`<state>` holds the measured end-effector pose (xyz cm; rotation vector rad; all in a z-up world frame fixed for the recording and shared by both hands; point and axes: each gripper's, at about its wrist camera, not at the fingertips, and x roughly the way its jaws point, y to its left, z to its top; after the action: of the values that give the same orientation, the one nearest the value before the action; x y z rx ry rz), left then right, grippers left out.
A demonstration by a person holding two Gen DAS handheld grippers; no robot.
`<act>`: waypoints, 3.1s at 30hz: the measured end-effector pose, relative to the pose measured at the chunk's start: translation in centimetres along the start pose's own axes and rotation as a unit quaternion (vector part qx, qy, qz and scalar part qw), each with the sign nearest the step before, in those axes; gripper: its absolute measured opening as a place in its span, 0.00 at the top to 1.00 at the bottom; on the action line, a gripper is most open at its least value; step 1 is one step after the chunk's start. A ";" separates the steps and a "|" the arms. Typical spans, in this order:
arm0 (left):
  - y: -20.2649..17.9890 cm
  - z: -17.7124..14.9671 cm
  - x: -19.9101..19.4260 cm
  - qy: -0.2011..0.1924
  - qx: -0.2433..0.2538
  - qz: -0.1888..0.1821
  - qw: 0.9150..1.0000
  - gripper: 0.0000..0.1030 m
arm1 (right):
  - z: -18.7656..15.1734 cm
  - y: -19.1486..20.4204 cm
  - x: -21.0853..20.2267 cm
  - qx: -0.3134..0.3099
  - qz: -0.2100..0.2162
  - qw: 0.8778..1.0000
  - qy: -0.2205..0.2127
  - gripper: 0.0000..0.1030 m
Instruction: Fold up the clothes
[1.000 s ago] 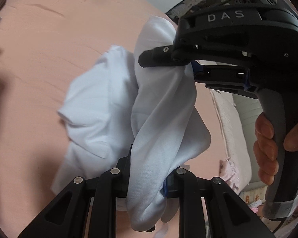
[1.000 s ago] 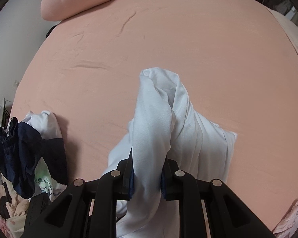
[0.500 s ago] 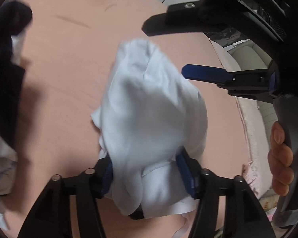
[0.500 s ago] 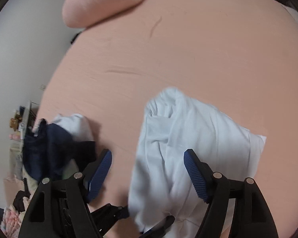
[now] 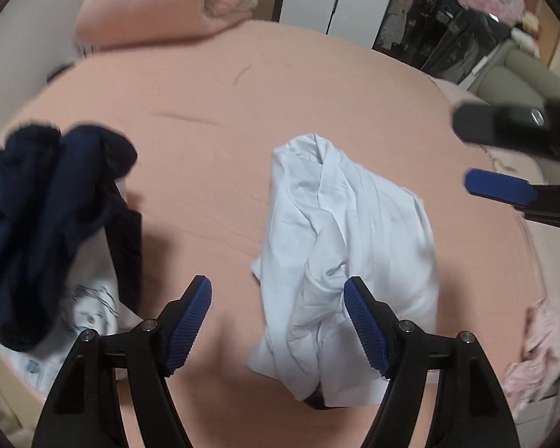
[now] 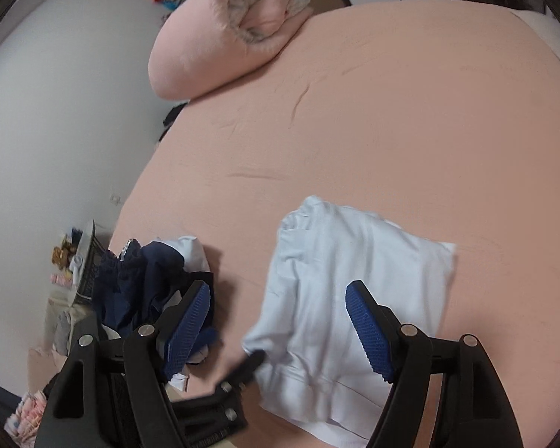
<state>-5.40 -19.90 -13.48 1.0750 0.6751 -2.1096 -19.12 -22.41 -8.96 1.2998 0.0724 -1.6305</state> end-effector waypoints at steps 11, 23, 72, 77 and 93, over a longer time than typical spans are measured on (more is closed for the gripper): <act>-5.9 -2.6 1.3 -0.032 0.034 0.022 0.999 0.30 | -5.4 -6.2 -1.7 0.015 -0.037 0.999 0.007 0.27; -6.4 -4.4 -3.8 -0.043 0.115 0.061 0.991 0.30 | -9.5 -10.2 -1.8 0.065 -0.057 0.996 -0.024 0.27; 2.3 -5.9 1.6 0.024 0.085 0.097 0.991 0.14 | -12.4 -10.1 5.4 0.051 -0.110 0.993 -0.006 0.76; 1.1 -4.7 -1.4 -0.005 0.097 0.100 0.990 0.14 | -12.6 -9.1 5.5 0.020 -0.131 0.991 -0.005 0.76; -4.7 3.7 1.8 -0.009 0.130 0.002 0.992 0.14 | -7.9 -10.6 1.2 0.043 -0.078 0.995 -0.050 0.71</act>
<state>-11.59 -20.01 -12.35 1.1910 0.3965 -2.2453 -21.01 -13.35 -18.45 1.3026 0.0442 -1.8459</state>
